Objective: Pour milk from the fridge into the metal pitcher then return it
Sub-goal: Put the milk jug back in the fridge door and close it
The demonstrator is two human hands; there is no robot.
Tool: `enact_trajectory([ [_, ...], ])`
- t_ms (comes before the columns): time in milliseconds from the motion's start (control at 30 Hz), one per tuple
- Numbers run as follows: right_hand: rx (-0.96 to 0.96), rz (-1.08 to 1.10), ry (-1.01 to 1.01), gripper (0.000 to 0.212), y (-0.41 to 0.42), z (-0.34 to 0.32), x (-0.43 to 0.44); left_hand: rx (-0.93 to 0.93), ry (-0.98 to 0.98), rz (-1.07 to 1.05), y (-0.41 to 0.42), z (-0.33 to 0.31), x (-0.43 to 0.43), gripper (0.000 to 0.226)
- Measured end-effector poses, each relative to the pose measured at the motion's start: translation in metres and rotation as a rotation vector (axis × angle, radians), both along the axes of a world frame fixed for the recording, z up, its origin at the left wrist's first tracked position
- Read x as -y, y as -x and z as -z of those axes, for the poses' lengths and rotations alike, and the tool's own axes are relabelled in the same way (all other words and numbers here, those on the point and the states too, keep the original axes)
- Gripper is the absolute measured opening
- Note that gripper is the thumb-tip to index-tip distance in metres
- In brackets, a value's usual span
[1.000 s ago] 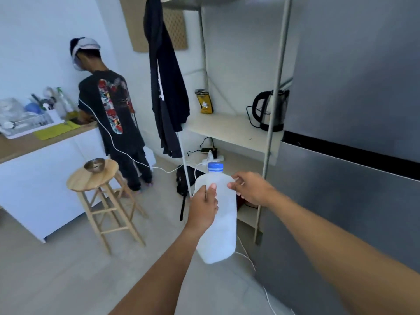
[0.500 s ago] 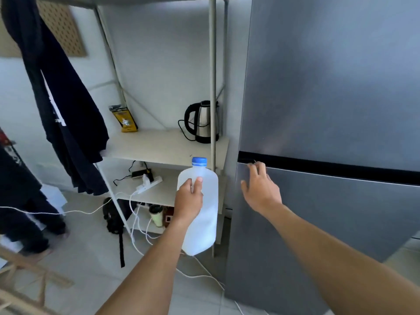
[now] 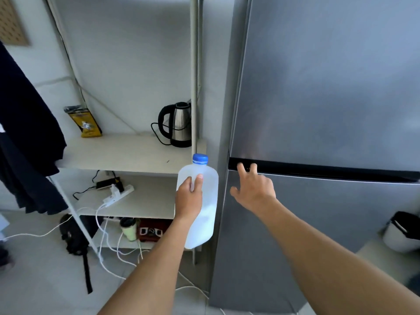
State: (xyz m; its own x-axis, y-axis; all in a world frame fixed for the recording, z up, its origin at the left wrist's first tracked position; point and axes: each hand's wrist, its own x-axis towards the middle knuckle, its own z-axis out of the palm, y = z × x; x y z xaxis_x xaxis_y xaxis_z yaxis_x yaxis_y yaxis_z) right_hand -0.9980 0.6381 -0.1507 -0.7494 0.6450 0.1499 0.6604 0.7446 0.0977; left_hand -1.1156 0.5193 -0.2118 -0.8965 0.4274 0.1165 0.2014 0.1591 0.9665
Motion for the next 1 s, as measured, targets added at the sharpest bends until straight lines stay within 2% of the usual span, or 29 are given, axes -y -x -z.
enact_trajectory([
  [133,-0.012,0.007,-0.01,0.073,-0.001,0.002,0.007,-0.078,0.076,0.015,-0.007,0.001,0.008,0.049],
  [233,-0.079,-0.001,0.008,0.067,-0.01,0.003,0.013,-0.112,0.126,-0.003,-0.011,0.006,0.016,0.05],
  [433,-0.201,-0.046,0.054,0.06,-0.08,0.02,0.039,-0.234,0.195,-0.077,-0.047,-0.001,0.035,0.048],
  [700,-0.509,-0.072,0.258,0.044,-0.174,0.013,0.068,-0.272,0.2,-0.097,-0.127,-0.013,0.051,0.052],
  [833,-0.683,-0.009,0.383,0.052,-0.23,0.005,0.067,-0.266,0.178,-0.105,-0.175,-0.01,0.058,0.052],
  [933,-0.734,0.16,0.469,0.055,-0.278,-0.003,0.069,-0.231,0.209,-0.079,-0.222,-0.009,0.058,0.047],
  [1000,-0.753,0.288,0.445,0.054,-0.307,-0.007,0.069,-0.234,0.258,-0.059,-0.248,-0.006,0.054,0.046],
])
